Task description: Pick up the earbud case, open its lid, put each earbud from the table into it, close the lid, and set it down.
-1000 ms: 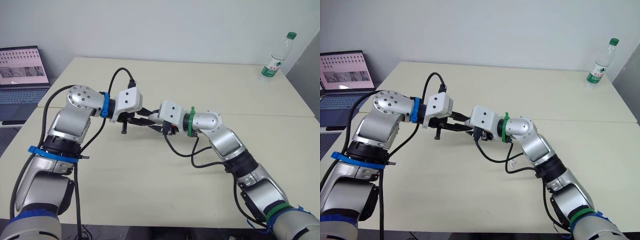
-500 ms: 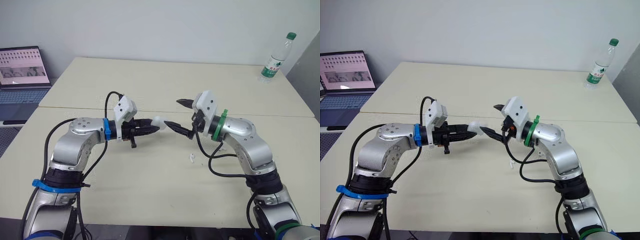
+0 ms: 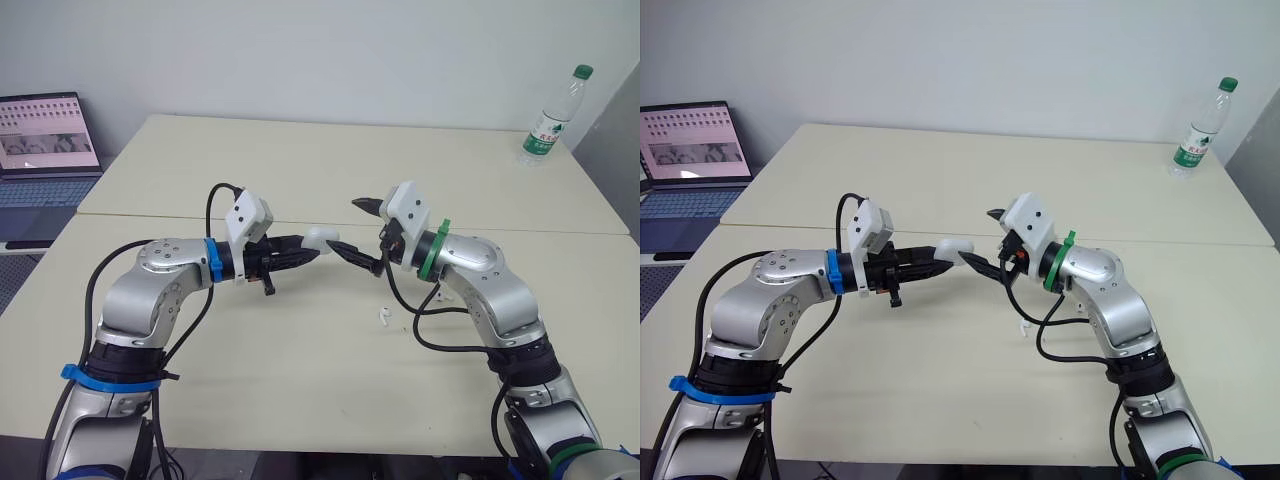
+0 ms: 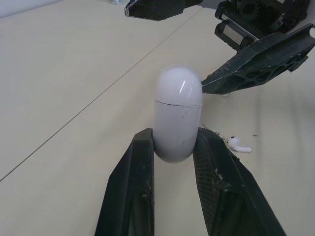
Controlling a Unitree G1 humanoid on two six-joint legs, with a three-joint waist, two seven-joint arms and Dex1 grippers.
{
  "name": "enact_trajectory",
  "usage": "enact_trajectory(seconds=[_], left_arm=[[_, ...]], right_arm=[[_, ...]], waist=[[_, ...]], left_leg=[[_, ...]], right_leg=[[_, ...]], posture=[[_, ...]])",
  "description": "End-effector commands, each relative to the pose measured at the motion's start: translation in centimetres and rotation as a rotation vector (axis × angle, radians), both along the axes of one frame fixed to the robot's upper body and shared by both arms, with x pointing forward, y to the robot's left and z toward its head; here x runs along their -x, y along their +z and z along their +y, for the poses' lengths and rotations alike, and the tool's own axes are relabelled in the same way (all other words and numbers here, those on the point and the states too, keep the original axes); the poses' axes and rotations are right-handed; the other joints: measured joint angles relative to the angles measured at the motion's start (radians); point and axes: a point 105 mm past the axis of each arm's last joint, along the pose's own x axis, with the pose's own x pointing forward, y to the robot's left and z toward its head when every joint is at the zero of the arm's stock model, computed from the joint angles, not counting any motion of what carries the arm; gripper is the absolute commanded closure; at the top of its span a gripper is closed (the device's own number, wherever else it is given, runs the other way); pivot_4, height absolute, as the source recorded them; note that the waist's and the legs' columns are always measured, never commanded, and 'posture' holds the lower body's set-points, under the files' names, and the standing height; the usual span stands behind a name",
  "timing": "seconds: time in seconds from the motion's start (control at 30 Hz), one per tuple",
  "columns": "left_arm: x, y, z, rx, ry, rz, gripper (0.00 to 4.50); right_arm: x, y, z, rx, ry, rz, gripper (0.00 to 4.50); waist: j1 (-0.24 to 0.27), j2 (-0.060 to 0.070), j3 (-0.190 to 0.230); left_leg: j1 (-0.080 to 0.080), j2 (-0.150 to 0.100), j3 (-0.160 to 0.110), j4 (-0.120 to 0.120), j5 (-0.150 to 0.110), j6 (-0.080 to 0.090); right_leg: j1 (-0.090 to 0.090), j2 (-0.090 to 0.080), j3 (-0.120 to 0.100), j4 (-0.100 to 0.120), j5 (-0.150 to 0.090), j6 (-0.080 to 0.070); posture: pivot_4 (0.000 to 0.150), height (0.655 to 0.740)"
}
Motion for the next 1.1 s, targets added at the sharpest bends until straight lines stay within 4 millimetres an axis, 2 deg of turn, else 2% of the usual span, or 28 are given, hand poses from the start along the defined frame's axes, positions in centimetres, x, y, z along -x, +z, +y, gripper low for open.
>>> enact_trajectory(seconds=[0.03, 0.73, 1.1], left_arm=[[0.9, 1.2, -0.8, 0.010, -0.058, -0.051, 3.75], [0.8, 1.4, -0.8, 0.012, -0.064, -0.069, 3.75], [0.9, 1.3, -1.0, 0.009, -0.078, -0.075, 3.75]], right_arm=[[-0.4, 2.1, -0.7, -0.036, -0.036, -0.070, 0.03], [0.8, 1.0, 0.1, 0.019, 0.054, -0.040, 0.03], [0.2, 1.4, 0.1, -0.009, 0.024, -0.045, 0.03]], waist=[[0.000, 0.000, 0.000], [0.000, 0.000, 0.000], [0.000, 0.000, 0.000]], left_leg=[[0.000, 0.000, 0.000, 0.000, 0.000, 0.000], [0.000, 0.000, 0.000, 0.000, 0.000, 0.000], [0.000, 0.000, 0.000, 0.000, 0.000, 0.000]], right_leg=[[0.000, 0.000, 0.000, 0.000, 0.000, 0.000], [0.000, 0.000, 0.000, 0.000, 0.000, 0.000], [0.000, 0.000, 0.000, 0.000, 0.000, 0.000]], posture=[[0.150, 0.7400], [0.150, 0.7400], [0.150, 0.7400]])
